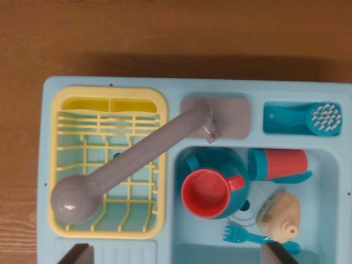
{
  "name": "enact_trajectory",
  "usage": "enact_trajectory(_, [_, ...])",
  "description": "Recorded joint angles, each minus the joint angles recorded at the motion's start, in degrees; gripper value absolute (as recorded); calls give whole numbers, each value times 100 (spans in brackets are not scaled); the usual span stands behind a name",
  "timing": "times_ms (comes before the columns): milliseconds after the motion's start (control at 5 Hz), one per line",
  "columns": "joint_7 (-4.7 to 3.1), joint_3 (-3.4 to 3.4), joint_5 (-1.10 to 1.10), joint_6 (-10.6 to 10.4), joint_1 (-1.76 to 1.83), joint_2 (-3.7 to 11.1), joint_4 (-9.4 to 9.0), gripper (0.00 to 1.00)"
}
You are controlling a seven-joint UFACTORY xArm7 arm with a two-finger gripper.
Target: Pick detergent from the sink
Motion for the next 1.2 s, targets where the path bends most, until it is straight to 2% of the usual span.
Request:
enact_trajectory(200, [18, -16, 0, -81, -19, 21, -79, 0])
enact_trajectory(400, [18, -16, 0, -81, -19, 21, -79, 0])
enact_trajectory(600, [43, -39, 1, -196, -46, 51, -192, 0])
enact_trajectory(800, [43, -39, 1, -196, -46, 51, -192, 0])
enact_trajectory(1000, [77, -71, 1, -353, -82, 92, -347, 0])
enact_trajectory(1200, [77, -71, 1, -353, -82, 92, -347, 0])
